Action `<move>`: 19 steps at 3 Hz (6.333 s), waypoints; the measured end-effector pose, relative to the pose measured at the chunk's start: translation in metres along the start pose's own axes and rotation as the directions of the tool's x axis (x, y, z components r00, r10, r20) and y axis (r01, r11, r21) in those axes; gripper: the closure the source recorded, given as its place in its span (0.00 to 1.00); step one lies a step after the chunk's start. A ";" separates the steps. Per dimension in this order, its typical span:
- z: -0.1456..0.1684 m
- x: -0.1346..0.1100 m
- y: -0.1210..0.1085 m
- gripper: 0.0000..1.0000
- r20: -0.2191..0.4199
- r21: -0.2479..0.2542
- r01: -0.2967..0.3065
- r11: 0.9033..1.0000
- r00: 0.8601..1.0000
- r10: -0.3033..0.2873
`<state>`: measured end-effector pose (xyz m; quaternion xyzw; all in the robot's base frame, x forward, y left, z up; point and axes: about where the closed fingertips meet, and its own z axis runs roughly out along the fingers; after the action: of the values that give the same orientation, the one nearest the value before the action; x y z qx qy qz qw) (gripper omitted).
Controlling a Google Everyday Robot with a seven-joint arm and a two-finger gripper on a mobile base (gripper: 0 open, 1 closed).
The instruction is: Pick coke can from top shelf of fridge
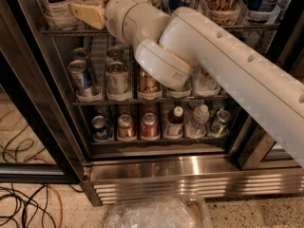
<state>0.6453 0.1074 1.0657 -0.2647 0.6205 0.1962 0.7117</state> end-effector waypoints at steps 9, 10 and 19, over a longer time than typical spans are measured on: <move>-0.007 -0.027 0.001 1.00 0.066 0.015 0.078 0.997 0.995 -0.079; -0.009 -0.025 0.004 1.00 0.065 0.008 0.078 0.997 0.995 -0.079; -0.056 -0.024 0.032 1.00 0.049 -0.069 0.078 0.995 0.996 -0.075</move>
Offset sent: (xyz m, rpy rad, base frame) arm 0.0044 0.0041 -0.0030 -0.0019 0.0097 -0.0067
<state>0.5787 0.0988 1.0799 -0.3087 0.5858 0.1966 0.7231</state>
